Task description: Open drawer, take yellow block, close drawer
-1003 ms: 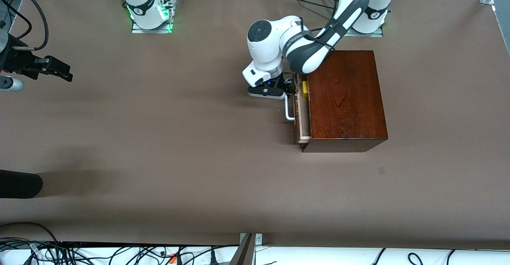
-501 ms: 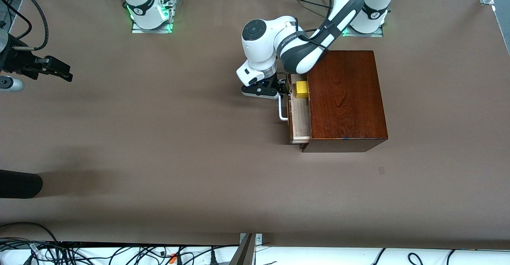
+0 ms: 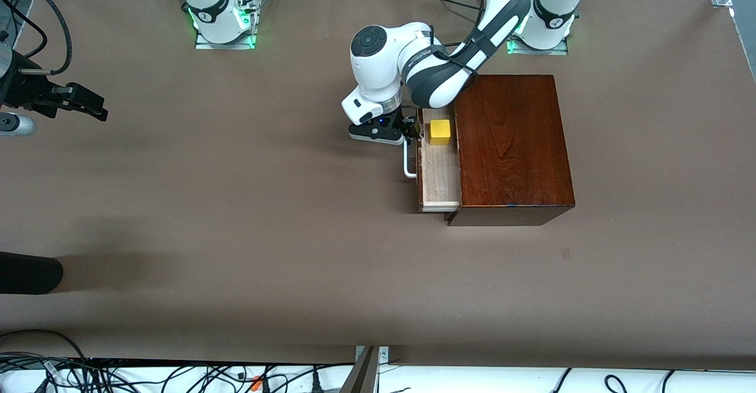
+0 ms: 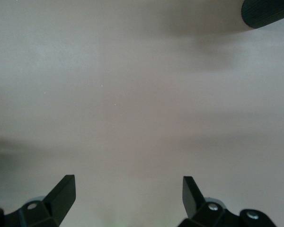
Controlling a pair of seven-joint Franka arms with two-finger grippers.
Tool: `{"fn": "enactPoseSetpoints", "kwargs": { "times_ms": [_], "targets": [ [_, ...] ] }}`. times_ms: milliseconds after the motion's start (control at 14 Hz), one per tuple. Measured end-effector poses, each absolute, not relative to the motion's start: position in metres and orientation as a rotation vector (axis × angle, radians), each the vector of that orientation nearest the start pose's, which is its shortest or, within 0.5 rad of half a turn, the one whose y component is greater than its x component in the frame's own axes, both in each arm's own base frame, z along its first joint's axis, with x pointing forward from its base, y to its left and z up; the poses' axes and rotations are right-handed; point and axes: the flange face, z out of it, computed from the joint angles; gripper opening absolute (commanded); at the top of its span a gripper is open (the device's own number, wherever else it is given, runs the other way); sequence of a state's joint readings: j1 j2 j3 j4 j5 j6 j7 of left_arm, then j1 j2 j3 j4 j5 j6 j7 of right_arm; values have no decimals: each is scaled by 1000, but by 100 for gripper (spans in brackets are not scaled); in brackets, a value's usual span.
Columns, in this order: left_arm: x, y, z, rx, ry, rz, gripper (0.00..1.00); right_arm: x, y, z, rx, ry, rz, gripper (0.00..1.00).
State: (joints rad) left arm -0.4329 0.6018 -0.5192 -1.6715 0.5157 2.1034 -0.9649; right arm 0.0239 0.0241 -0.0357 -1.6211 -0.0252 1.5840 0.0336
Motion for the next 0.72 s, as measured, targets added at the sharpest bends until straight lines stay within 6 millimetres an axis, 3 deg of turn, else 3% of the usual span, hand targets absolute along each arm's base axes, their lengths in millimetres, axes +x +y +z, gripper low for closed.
{"fn": "enactPoseSetpoints", "kwargs": {
  "times_ms": [716],
  "targets": [
    [444,-515,310,-2942,272,-108,100,560,-9,589,-3166,70,96,100]
  ]
}}
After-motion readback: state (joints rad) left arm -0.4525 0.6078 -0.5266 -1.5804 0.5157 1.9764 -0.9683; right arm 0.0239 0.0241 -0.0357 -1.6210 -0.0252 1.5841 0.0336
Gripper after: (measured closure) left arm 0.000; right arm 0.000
